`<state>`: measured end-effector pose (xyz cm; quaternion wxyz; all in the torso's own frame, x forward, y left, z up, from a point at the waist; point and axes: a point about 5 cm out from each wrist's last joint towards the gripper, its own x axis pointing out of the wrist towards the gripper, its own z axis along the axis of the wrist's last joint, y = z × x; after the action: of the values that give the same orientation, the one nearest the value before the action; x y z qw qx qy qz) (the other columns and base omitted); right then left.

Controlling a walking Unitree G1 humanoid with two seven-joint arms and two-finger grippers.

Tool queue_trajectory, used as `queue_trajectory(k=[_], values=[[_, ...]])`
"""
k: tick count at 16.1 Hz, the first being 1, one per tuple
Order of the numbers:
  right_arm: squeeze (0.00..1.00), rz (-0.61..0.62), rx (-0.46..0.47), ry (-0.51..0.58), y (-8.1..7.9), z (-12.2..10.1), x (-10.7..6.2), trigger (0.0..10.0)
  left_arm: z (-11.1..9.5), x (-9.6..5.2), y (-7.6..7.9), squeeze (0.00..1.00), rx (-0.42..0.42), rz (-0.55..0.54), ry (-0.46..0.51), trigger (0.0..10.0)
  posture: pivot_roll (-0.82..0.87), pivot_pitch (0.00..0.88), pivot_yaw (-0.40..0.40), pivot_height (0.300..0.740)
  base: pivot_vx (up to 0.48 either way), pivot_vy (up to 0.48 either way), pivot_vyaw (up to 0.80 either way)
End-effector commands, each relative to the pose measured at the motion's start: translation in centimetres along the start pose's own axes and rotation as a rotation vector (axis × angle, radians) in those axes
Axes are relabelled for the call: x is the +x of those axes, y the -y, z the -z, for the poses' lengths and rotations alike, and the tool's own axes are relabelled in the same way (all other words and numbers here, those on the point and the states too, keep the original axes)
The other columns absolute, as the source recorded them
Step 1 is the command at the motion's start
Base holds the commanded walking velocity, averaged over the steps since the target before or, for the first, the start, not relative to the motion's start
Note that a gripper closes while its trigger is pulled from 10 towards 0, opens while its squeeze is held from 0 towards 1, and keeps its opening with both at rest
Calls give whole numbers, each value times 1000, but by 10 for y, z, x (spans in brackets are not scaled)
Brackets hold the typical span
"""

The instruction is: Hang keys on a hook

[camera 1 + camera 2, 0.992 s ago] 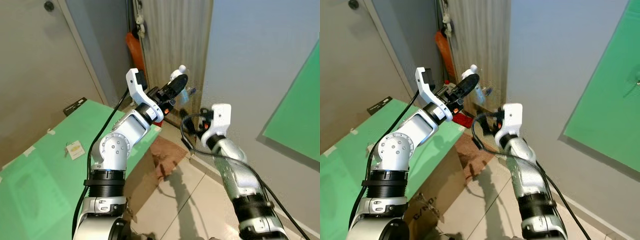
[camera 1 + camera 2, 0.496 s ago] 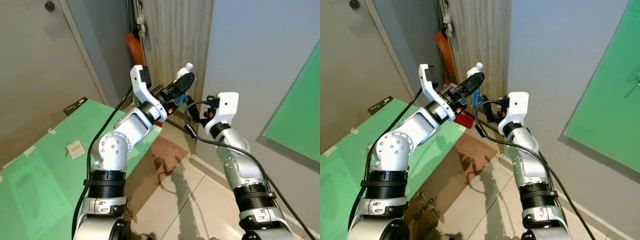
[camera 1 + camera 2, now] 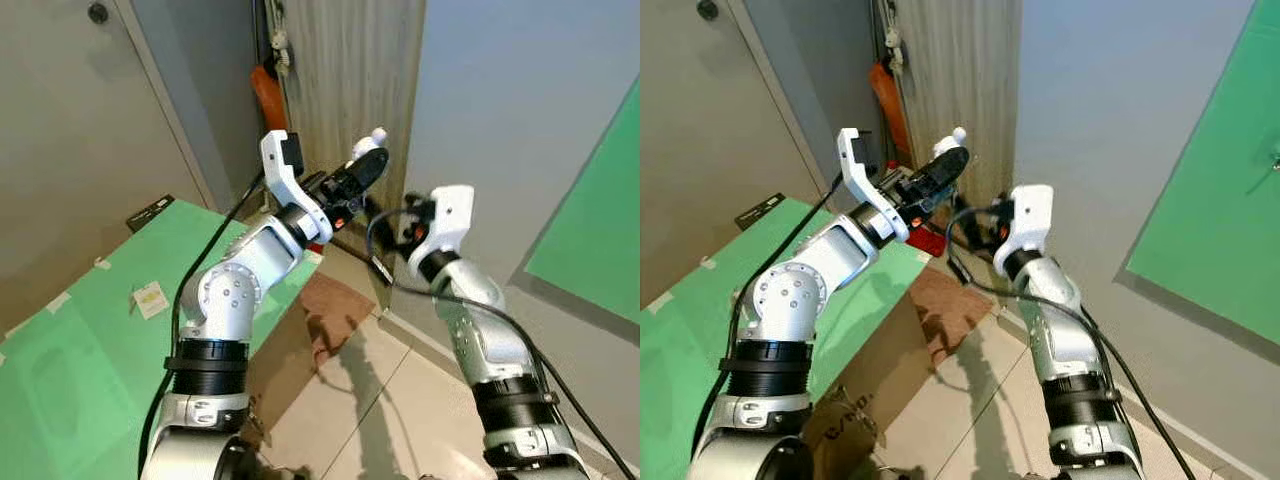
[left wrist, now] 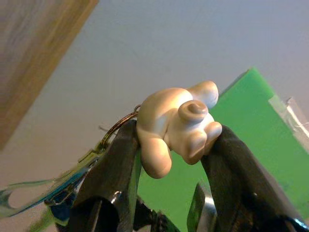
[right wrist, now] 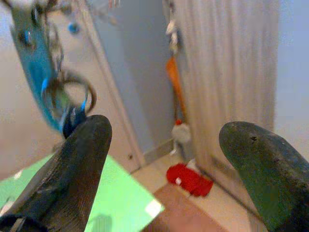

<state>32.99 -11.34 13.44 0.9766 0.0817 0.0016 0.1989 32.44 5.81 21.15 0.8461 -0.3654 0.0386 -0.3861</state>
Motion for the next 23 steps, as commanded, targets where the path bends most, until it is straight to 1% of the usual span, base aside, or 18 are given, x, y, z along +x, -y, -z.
queue_trajectory(k=[1,2,3,5,6,7,9,11,12,14,16,18,19,23], values=[[0,-48,7,7,-5,-5,-1,10000,-2,1,-2,0,46,2,-12,0,-77,0,127,731,0,0,0],[0,-57,7,1,-5,-4,-3,10000,-2,1,-4,0,74,0,-19,0,-76,0,125,731,0,0,0],[0,-64,5,-10,-2,-4,-6,10000,-4,0,-8,0,145,0,-39,0,-76,0,125,731,0,0,0],[0,-70,2,-17,0,-3,-8,10000,-6,-1,-13,0,176,-8,-54,0,-75,0,122,731,0,0,0],[0,-71,1,-19,1,-3,-9,10000,-5,-2,-13,0,217,6,-81,0,-75,0,122,731,0,0,0],[0,-72,3,-22,3,-4,-10,10000,-3,-3,-12,0,270,35,-118,0,-74,0,122,731,0,0,0],[0,-79,9,-30,4,-3,-11,10000,-3,-3,-10,0,347,61,-148,0,-74,0,122,731,0,0,0],[0,-84,8,-40,5,-2,-13,10000,-6,-2,-9,0,392,75,-156,0,-73,0,123,731,0,0,0],[0,-76,5,-46,9,-2,-14,10000,-13,-1,-8,0,380,72,-127,0,-73,0,123,731,0,0,0],[0,-76,7,-48,9,-1,-14,10000,-15,1,-5,0,348,89,-103,0,-73,0,123,731,0,0,0],[0,-94,23,-51,4,0,-15,10000,-17,2,-2,0,284,118,-83,0,-73,0,126,731,0,0,0],[0,-112,37,-54,1,1,-16,10000,-18,2,-4,0,266,119,-73,0,-74,0,129,731,0,0,0],[0,-115,40,-53,1,0,-16,10000,-22,2,-6,0,260,96,-50,0,-74,0,129,731,0,0,0],[0,-99,52,-25,4,-8,-14,10000,-21,2,-7,0,246,108,-60,0,-75,0,134,731,0,0,0]])
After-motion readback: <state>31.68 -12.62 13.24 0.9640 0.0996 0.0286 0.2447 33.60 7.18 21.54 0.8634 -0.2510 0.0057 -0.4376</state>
